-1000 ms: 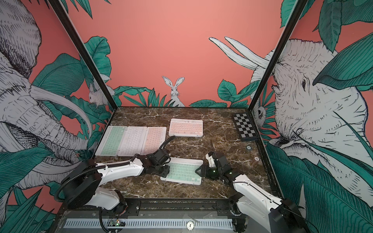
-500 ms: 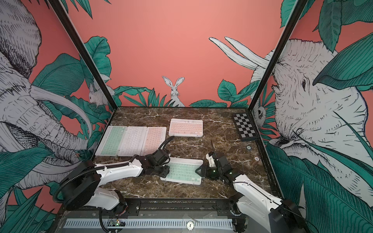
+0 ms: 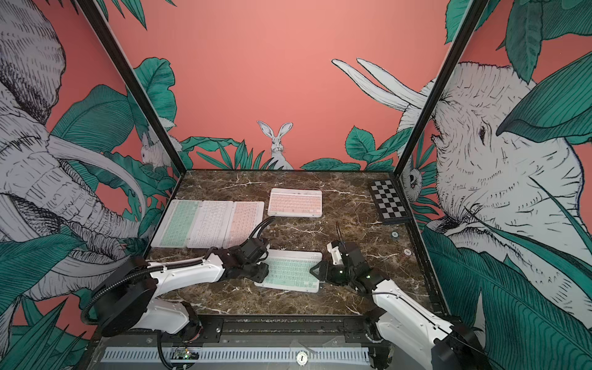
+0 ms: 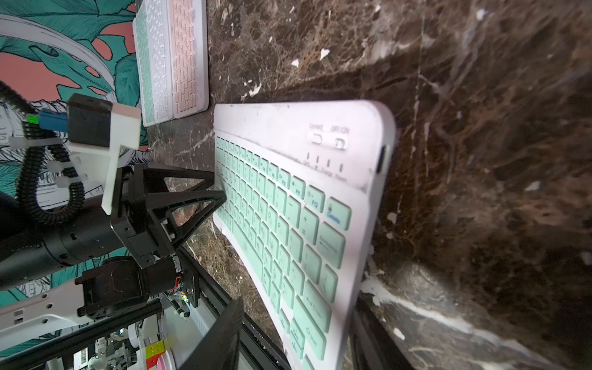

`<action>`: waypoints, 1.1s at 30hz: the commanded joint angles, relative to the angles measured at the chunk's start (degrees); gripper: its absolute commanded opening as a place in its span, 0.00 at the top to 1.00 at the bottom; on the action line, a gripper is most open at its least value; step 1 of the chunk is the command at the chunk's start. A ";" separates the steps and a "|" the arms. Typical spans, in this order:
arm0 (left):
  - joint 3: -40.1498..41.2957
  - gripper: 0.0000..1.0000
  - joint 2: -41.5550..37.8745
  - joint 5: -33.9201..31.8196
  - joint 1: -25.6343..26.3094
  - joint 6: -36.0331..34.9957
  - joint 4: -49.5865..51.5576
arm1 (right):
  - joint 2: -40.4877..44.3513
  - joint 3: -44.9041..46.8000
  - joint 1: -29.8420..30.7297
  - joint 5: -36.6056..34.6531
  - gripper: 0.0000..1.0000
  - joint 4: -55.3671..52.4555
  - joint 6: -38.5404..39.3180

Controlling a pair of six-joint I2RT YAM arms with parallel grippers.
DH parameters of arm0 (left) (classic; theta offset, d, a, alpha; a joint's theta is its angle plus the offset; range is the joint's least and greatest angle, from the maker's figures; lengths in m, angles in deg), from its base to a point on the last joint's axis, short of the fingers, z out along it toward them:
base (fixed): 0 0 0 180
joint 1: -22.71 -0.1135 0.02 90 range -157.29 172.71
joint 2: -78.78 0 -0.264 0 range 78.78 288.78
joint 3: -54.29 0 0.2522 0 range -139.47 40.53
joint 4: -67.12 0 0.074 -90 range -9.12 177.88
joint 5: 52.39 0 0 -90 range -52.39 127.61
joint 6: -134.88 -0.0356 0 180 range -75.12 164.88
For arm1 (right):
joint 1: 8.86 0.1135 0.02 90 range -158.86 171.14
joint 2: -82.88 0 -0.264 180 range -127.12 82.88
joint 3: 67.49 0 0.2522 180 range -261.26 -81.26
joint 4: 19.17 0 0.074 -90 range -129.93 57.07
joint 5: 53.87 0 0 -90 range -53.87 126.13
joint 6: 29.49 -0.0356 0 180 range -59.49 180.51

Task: Stack the numeric keypads
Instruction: Pick up the numeric keypad from the center of the board.

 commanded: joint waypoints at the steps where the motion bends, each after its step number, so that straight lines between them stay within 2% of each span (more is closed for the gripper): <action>1: 3.13 0.50 3.05 9.44 1.25 -1.25 -1.53 | 1.21 -1.52 1.12 8.80 0.48 7.74 0.85; 22: 0.24 0.48 -1.72 12.05 1.25 -2.64 2.80 | 2.35 -3.74 1.12 10.82 0.45 6.62 1.72; 33: 0.58 0.48 -2.79 9.42 1.25 -2.02 3.88 | 1.11 -4.33 1.12 7.86 0.55 3.77 3.96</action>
